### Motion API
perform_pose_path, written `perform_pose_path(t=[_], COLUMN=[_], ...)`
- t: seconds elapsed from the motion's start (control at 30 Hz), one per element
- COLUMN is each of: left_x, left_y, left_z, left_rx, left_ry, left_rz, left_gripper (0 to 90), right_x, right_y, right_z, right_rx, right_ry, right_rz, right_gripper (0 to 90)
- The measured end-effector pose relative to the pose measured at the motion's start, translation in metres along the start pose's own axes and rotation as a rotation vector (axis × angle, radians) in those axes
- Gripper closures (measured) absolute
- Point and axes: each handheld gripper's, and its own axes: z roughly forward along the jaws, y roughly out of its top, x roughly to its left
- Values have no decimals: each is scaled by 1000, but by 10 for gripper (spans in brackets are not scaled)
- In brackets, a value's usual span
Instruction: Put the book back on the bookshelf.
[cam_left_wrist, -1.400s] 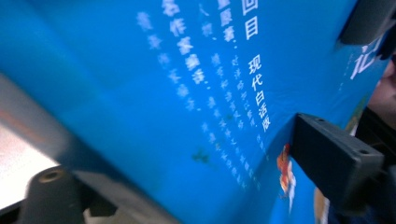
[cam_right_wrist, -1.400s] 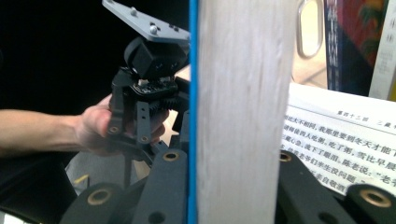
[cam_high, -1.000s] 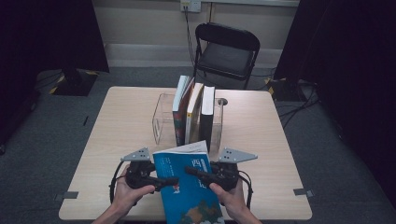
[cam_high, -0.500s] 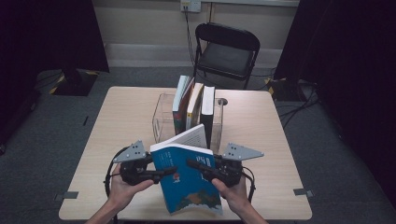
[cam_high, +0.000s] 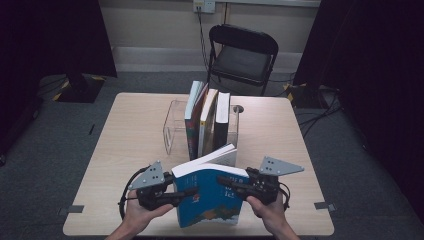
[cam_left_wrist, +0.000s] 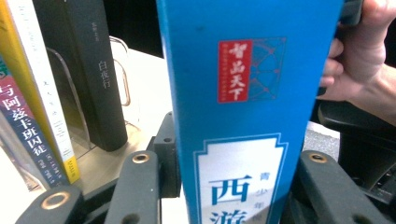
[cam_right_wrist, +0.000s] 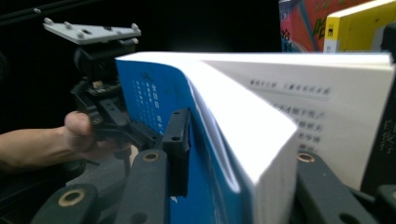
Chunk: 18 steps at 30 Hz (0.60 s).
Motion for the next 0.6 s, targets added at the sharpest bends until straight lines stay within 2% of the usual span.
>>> perform_pose_path(t=[0.07,0.13,0.17,0.2,0.27,0.43,0.47,0.5,0.6], left_x=[0,-1,-3,-4,-4,-5,-4,-4,-7], left_y=[-1,-3,-5,-7,-3,-1,1,1,3], left_z=[5,10,19,23,24,22,19,19,14], left_rx=[17,18,39,27,40,41,43,43,34], left_ry=[-9,-10,-1,6,8,37,60,60,109], left_rz=[15,12,18,14,-24,-29,-7,-7,60], left_gripper=[560,535,535,516,555,603,605,605,606], right_x=[0,0,0,1,3,2,2,1,4], right_y=[1,1,1,1,2,3,5,6,9], right_z=[0,1,2,4,6,11,14,16,19], right_rx=[15,19,19,16,19,9,-5,-8,-12], right_ry=[6,12,25,33,9,-1,-5,-3,8], right_rz=[-7,-8,-5,-8,-22,-19,-14,-12,-23], right_gripper=[654,672,703,732,745,748,747,745,736])
